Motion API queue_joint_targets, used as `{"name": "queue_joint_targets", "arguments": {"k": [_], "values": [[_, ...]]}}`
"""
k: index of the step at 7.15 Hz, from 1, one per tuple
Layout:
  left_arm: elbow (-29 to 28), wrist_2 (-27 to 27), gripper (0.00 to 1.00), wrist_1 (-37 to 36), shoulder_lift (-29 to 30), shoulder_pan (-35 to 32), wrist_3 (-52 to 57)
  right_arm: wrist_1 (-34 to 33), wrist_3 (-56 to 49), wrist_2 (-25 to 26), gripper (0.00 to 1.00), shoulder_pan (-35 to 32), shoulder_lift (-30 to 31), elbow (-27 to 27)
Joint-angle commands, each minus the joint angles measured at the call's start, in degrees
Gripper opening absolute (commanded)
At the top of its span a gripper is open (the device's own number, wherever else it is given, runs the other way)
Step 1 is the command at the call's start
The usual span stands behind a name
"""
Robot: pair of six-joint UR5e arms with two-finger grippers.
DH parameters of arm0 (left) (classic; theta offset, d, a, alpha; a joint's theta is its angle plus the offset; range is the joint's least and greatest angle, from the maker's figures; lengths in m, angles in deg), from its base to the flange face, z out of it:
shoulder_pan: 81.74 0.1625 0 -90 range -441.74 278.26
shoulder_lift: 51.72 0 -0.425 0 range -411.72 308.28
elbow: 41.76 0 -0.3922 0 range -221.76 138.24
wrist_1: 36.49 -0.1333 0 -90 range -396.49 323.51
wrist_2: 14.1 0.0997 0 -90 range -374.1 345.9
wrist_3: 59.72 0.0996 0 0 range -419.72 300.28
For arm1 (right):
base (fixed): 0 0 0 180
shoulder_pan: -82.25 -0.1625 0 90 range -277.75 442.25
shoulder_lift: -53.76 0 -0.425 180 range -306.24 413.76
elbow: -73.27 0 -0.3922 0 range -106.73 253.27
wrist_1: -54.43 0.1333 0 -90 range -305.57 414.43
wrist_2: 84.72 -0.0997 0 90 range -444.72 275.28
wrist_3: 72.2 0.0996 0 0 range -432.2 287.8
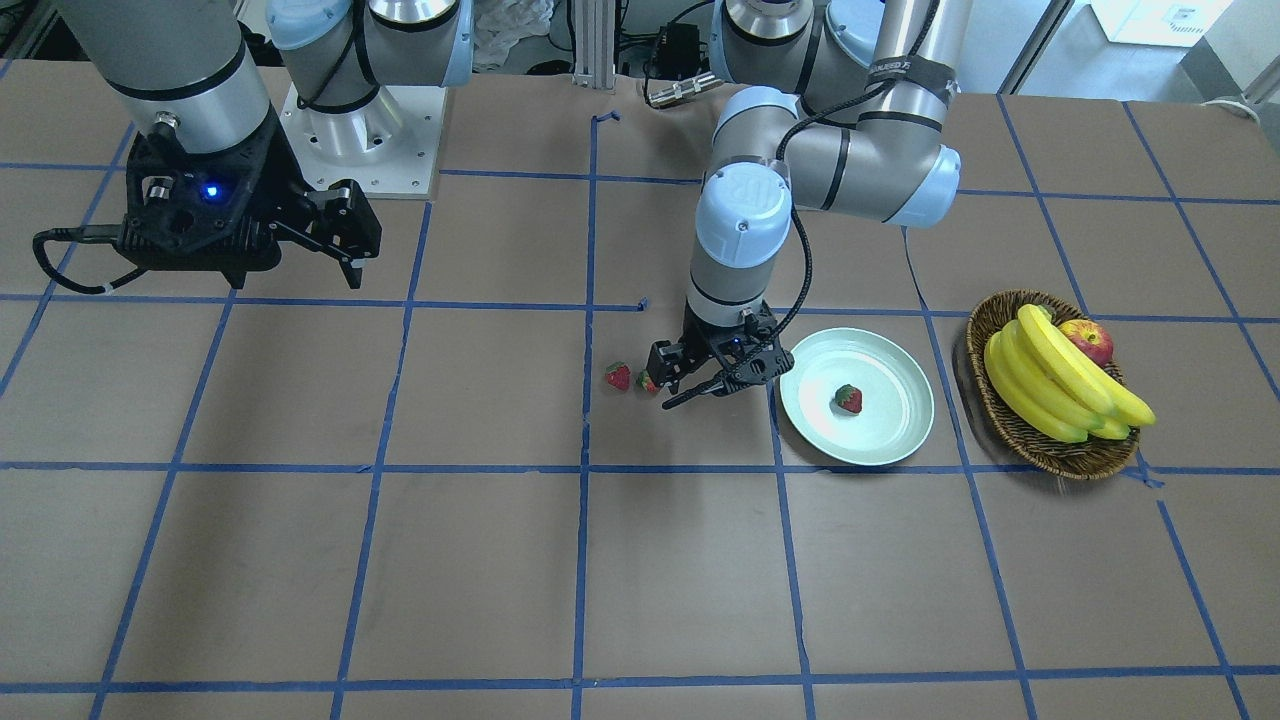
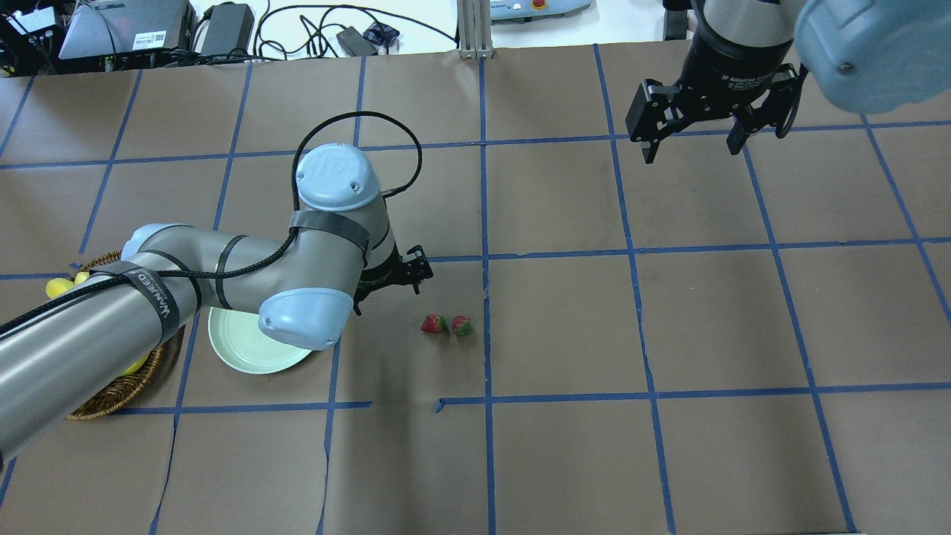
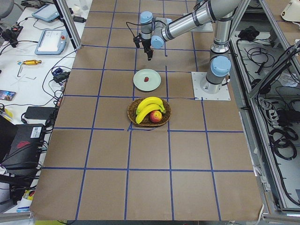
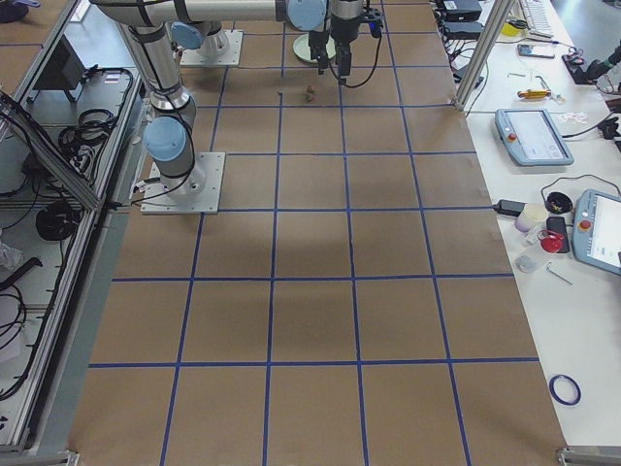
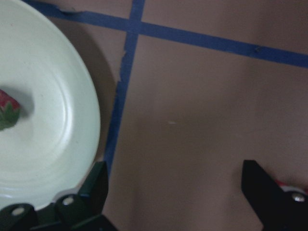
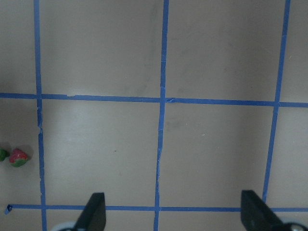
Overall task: Collect all strawberries into plate
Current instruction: 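Return the left gripper to the strawberries and grasp another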
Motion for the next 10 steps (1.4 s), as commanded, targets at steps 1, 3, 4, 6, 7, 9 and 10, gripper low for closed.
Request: {"name": "queue_joint_targets", "arguments": {"k": [1, 3, 4, 6, 7, 9, 10], "values": [[0.01, -5.65, 1.00, -0.48, 0.83, -1.60, -23.09, 0.01, 0.02, 0.00, 1.00, 0.00, 0.00, 0.04], [1.76, -7.09, 0.97, -1.61, 2.06, -1.77, -25.38, 0.01, 0.02, 0.00, 1.00, 0.00, 0.00, 0.04], [1.77, -6.91, 0.95, -4.50, 3.54, -1.69, -25.56, 0.01, 0.02, 0.00, 1.00, 0.00, 0.00, 0.04], [1.77, -6.65, 0.82, -4.97, 5.31, -1.69, -27.31, -0.07, 0.02, -0.09, 1.00, 0.00, -0.09, 0.04], [1.68, -6.74, 0.71, -5.31, 5.58, -1.69, -27.41, 0.01, 0.02, -0.09, 1.00, 0.00, 0.00, 0.04], [1.77, -8.83, 0.34, -5.32, 5.58, -1.77, -27.49, -0.07, 0.02, -0.09, 1.00, 0.00, 0.00, 0.04], [1.68, -8.85, 0.19, -5.23, 5.58, -1.69, -27.49, 0.01, 0.02, -0.09, 1.00, 0.00, 0.00, 0.04]]}}
